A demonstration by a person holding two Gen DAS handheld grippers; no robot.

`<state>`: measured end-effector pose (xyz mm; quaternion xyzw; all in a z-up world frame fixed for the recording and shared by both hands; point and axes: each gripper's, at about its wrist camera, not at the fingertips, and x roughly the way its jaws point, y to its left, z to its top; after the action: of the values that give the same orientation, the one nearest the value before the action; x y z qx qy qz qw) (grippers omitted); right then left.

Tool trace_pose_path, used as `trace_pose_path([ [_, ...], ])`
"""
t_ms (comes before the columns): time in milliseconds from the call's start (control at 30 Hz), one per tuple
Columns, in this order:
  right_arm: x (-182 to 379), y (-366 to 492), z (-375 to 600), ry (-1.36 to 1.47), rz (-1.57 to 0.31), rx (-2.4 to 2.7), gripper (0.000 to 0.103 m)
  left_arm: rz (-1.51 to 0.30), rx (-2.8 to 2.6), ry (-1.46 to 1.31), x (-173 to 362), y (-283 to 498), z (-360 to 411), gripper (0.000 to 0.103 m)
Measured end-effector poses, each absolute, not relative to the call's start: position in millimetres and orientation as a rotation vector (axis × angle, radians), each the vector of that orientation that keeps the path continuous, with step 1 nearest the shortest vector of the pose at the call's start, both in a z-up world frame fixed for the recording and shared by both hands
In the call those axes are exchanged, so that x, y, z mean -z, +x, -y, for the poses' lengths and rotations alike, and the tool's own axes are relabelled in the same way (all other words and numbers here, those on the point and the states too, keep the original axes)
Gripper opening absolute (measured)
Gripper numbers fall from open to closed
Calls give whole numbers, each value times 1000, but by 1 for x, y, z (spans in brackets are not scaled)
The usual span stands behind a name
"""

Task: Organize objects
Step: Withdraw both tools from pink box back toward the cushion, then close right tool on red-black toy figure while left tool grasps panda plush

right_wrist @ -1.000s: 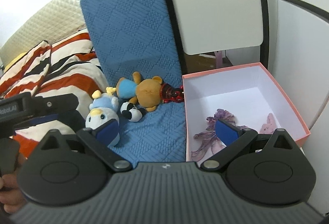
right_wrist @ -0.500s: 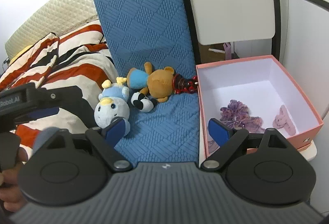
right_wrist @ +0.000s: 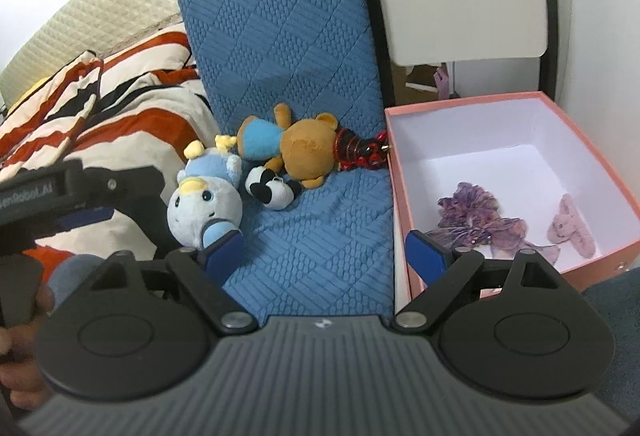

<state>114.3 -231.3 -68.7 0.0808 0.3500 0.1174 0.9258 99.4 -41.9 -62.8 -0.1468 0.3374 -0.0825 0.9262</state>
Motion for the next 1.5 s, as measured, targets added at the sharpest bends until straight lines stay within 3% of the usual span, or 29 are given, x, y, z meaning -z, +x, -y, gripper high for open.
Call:
trace_pose_path([
  [400,125,148,237,157,-725,-247,89,-651,157,-324,109,140,51,102],
  [500,136,158,236,146,-710,-250,79,-670,144,-289,121,155,54,102],
  [600,148,170,234,120,-705,-245,79,-705,126,-269,134,174,56,102],
  [933,151,206,216,29,-673,-322,79,-795,136,-235,172,239,67,100],
  [1233,155,277,202,-96,-648,-313,78,-866,93,-299,196,294,48,88],
  [1500,158,335,187,-52,-684,-317,48,-936,98,-352,222,317,38,74],
])
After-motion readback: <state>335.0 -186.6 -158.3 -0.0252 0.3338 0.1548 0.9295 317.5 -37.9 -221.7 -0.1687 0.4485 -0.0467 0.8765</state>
